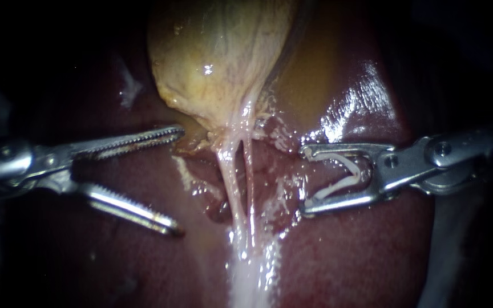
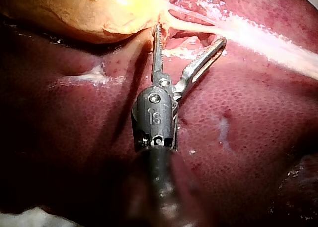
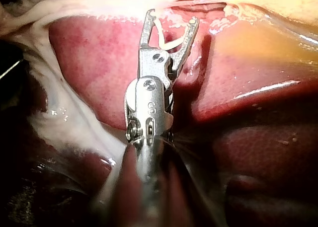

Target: Grabbing gallbladder

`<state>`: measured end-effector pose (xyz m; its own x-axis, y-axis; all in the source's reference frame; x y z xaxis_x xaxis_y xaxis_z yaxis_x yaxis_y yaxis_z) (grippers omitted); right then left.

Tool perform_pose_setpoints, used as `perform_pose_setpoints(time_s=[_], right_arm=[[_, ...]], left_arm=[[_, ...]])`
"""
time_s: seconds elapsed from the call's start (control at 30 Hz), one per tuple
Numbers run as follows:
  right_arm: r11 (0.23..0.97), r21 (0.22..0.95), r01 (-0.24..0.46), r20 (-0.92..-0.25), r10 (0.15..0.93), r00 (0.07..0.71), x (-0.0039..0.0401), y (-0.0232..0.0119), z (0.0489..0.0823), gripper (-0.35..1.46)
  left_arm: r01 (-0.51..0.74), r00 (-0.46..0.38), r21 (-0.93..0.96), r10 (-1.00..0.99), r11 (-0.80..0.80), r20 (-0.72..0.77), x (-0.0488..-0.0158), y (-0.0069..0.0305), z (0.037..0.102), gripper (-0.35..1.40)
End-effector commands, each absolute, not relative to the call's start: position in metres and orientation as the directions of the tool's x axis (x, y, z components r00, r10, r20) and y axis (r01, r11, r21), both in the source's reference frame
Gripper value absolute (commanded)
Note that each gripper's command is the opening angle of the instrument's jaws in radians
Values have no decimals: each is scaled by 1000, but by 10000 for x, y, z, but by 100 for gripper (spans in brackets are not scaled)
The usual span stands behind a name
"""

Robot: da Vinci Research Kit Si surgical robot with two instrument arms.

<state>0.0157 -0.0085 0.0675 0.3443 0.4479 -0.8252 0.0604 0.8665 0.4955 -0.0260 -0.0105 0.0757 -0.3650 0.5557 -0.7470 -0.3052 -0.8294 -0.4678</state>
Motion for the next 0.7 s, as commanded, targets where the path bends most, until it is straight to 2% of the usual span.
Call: perform_pose_setpoints(time_s=[0.03, 0.13, 0.3, 0.57, 0.7], right_arm=[[866, 495, 61, -825, 448, 344, 157, -86, 675, 50], [866, 495, 61, -825, 448, 344, 157, -86, 675, 50], [864, 500, 59, -822, 453, 344, 157, -86, 675, 50], [864, 500, 59, -822, 453, 344, 157, -86, 675, 50], [864, 500, 59, -822, 453, 344, 157, -86, 675, 50]], left_arm=[[-305, -365, -468, 556, -829, -747, -259, -105, 757, 104], [-303, -367, -464, 551, -833, -750, -259, -105, 757, 103], [-322, -348, -513, 604, -795, -717, -258, -101, 762, 83], [-334, -336, -534, 627, -777, -703, -263, -83, 788, 71], [-343, -330, -545, 641, -765, -693, -269, -77, 795, 57]])
